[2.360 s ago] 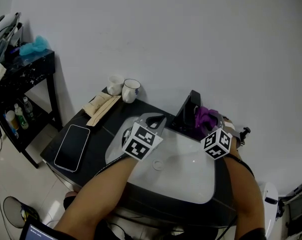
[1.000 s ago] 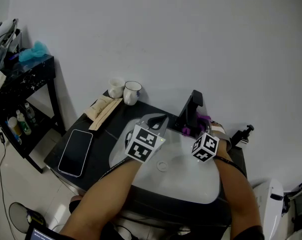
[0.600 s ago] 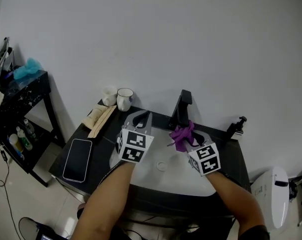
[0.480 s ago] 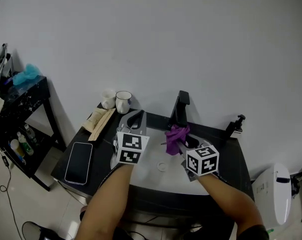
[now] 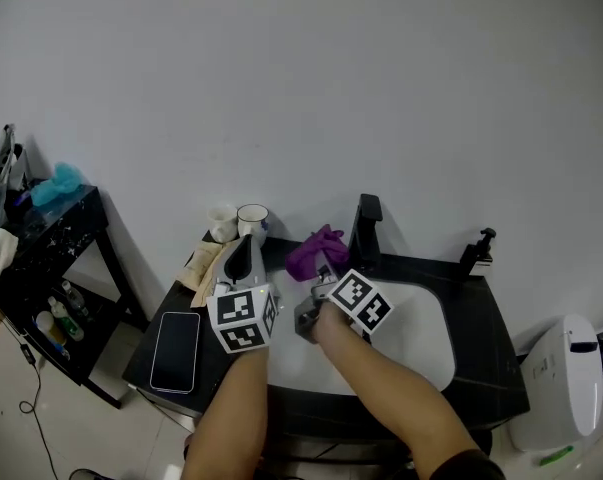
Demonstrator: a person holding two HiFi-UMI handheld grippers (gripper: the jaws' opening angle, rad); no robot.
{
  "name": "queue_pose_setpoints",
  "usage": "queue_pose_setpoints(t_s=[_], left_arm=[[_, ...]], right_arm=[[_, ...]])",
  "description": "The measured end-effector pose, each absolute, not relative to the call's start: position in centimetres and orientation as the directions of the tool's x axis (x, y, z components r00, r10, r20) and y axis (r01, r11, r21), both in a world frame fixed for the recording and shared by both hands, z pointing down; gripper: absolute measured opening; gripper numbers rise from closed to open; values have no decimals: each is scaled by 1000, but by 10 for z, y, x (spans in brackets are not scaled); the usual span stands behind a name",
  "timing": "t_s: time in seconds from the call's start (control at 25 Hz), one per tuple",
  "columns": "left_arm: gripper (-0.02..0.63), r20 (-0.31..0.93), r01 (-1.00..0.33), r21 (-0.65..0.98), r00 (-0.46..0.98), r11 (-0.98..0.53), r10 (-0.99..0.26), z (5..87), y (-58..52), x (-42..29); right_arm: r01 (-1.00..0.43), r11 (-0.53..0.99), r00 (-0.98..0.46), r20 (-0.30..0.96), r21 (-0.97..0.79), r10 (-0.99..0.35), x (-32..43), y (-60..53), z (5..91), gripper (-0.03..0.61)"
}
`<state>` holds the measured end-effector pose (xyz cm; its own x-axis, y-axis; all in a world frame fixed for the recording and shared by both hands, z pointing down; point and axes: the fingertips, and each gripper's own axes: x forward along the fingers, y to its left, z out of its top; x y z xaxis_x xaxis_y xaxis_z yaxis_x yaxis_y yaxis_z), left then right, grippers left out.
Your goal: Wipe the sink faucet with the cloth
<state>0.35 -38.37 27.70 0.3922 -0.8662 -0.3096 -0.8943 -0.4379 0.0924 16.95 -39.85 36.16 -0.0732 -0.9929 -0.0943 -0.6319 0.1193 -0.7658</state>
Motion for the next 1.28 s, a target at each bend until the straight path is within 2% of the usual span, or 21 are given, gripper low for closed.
queue_pose_setpoints(t_s=[0.2, 0.44, 1.04, 1.16, 1.28], left_arm=[[17, -327, -898, 75, 388, -433, -862, 274, -379, 5], [17, -349, -889, 17, 423, -457, -836, 268, -369, 16], [17, -333, -864, 41, 461, -501, -822, 271, -370, 23], [17, -340, -866, 32, 460, -499, -820, 270, -369, 24], [17, -344, -872, 17, 454, -488, -822, 269, -370, 22]], right_arm=[[-566, 137, 107, -237, -813, -966, 185, -425, 311, 129], [-483, 116, 255, -266, -868, -930, 205, -432, 297, 129], [-356, -46, 329, -79, -934, -941, 206, -419, 393, 129], [-401, -38, 291, -88, -915, -953, 203, -415, 391, 129], [-521, 9, 174, -117, -854, -978, 179, -405, 376, 130]])
